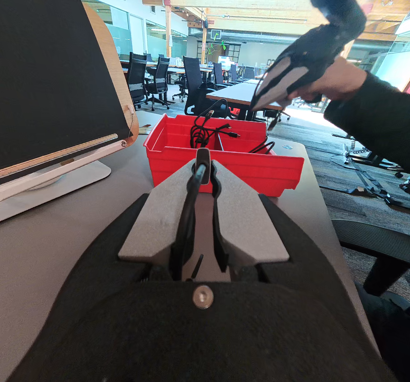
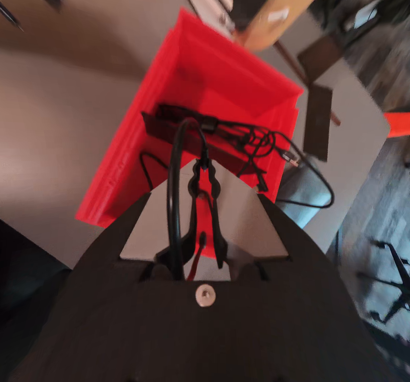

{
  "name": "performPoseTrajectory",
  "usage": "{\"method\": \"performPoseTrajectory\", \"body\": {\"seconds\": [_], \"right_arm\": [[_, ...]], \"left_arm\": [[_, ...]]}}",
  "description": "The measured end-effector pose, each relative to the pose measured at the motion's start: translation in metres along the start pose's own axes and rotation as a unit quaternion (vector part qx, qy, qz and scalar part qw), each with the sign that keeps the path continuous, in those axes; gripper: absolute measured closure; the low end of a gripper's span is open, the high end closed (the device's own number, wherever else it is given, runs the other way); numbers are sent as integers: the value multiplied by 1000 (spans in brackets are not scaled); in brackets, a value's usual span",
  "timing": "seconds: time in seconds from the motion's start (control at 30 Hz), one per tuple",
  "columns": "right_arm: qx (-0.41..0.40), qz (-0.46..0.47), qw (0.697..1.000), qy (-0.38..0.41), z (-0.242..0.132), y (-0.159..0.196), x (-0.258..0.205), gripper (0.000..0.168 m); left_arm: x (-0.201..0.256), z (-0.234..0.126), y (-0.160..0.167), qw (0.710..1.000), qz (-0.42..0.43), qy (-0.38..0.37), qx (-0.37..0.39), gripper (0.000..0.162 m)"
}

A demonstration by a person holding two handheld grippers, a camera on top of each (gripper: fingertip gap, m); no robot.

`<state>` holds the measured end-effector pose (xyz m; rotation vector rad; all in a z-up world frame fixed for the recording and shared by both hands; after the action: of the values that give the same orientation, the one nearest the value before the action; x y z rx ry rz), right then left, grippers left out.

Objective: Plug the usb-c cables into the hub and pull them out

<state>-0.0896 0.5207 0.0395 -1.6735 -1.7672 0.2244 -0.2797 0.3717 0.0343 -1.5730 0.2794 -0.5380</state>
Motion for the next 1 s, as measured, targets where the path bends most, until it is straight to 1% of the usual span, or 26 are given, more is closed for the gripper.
{"method": "performPoseTrajectory", "body": {"seconds": [0.07, 0.1, 0.2, 0.23, 0.3, 0.33, 0.37, 0.43, 0.53, 0.67, 0.73, 0.8, 0.87, 0.9, 0.93, 1.0], "right_arm": [[-51, -12, 999, -2, 18, 23, -1, 165], [-84, -16, 996, -16, 26, 35, -6, 165], [-181, -9, 982, -47, 37, 62, -13, 164], [-198, -5, 979, -58, 36, 63, -14, 160], [-219, 13, 973, -70, 34, 62, -10, 138], [-228, 21, 971, -70, 32, 60, -5, 130], [-236, 29, 969, -73, 30, 60, -2, 128], [-244, 41, 966, -80, 26, 59, 3, 128], [-255, 27, 964, -66, 22, 62, 8, 126], [-291, 9, 955, -60, 25, 78, 6, 130], [-332, 10, 941, -61, 26, 90, 5, 133], [-389, 49, 913, -115, 19, 103, -8, 138], [-442, 78, 878, -169, 6, 108, -18, 135], [-460, 77, 866, -181, 1, 109, -18, 131], [-466, 73, 862, -183, -2, 107, -15, 130], [-447, 76, 874, -176, 1, 99, -9, 132]], "left_arm": [[-2, 1, 3, 1000, -3, -1, -4, 155], [-3, 2, 5, 1000, -4, -3, -8, 155], [-7, 4, 11, 1000, -4, -9, -19, 155], [-8, 4, 13, 1000, -5, -10, -23, 155], [-9, 5, 15, 1000, -6, -10, -27, 155], [-9, 5, 15, 1000, -5, -9, -28, 155], [-8, 5, 15, 1000, -4, -9, -28, 155], [-7, 4, 13, 1000, -1, -9, -25, 155], [-7, 3, 10, 1000, -3, -8, -20, 155], [-6, 3, 10, 1000, -11, -4, -20, 155], [-4, 4, 11, 1000, -6, -3, -24, 155], [-4, 5, 12, 1000, -2, -4, -28, 155], [-4, 6, 14, 1000, -1, -4, -31, 155], [-4, 6, 15, 999, -1, -5, -33, 155], [-5, 6, 16, 999, 0, -7, -35, 155], [-8, 5, 15, 999, 0, -11, -35, 155]]}}
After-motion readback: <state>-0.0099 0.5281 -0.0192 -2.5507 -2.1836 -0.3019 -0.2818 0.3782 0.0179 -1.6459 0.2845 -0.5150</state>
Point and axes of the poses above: each gripper's, where its closed fingertips meet, z out along the fingers, y out of its underside, x = y × z across the jaws, the point moved 1 cm from there along -z, back along the fingers, and after that the axes turned 4 degrees about -z, right-handed, at the moved point
